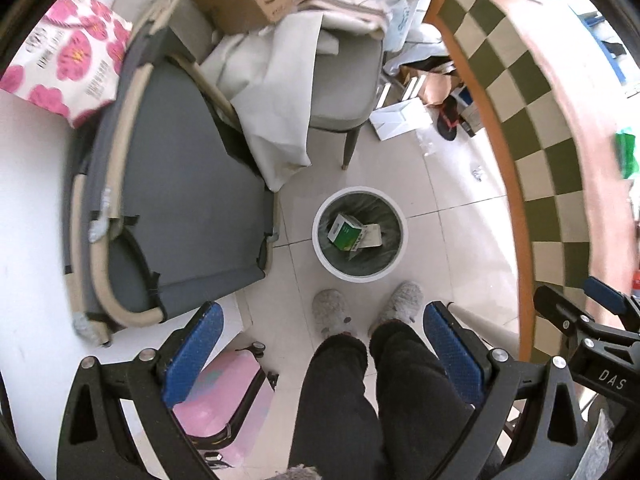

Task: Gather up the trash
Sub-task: 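Move both tools back from the bin toward the table, then grasp the blue-green snack bag with the left gripper while the right gripper grasps the red snack packet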

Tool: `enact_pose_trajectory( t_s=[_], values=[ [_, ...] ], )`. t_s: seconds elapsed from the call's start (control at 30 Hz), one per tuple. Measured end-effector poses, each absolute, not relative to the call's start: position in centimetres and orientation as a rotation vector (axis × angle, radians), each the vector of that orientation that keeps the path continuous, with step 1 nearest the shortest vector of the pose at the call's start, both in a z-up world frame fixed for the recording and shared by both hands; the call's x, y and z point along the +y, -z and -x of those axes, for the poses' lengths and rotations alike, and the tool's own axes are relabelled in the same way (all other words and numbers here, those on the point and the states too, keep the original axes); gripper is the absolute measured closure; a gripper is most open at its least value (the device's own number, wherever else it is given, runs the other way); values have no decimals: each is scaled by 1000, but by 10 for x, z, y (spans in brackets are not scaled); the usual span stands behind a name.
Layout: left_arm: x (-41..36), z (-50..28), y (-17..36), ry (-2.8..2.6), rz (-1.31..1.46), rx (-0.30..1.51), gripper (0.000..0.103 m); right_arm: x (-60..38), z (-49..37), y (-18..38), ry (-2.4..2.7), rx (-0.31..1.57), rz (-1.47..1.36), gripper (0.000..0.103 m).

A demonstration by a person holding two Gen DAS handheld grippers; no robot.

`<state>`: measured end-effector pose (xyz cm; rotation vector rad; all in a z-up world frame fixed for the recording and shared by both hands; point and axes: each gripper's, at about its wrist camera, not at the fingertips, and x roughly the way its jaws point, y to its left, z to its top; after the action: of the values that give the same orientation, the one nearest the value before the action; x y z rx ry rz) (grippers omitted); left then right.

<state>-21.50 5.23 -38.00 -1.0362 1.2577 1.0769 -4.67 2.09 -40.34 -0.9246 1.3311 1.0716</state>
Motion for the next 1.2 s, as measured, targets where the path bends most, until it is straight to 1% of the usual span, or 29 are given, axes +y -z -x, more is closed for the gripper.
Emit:
enact_pose_trajectory(
  t_s=[0.13, 0.27, 0.4, 0.57, 0.67, 0.77, 0.9, 1.07, 1.2],
  values=[
    [51, 201, 341, -1083, 966, 1226, 1, 16, 35, 364, -1074, 1353, 811, 0],
    [63, 161, 299, -1060, 833, 1187, 1, 10, -4, 328, -1013, 1385, 653, 0],
    [78, 95, 272, -1007, 703, 1172, 0, -4, -72, 298, -900, 1374, 520, 0],
    [88, -15, 264, -916, 556, 1193, 0, -38, -192, 281, -717, 1376, 398, 0],
    [95, -95, 267, -852, 481, 1217, 0, -56, -269, 282, -602, 1389, 343, 0],
    [100, -179, 272, -780, 410, 1248, 0, -72, -356, 295, -472, 1389, 305, 0],
    [106, -284, 290, -647, 348, 1310, 0, -82, -444, 327, -370, 1433, 263, 0],
    [108, -383, 341, -433, 347, 1451, 0, -88, -500, 357, -327, 1490, 216, 0],
    [105, -430, 390, -330, 276, 1593, 0, -93, -522, 375, -317, 1530, 194, 0]
  ],
)
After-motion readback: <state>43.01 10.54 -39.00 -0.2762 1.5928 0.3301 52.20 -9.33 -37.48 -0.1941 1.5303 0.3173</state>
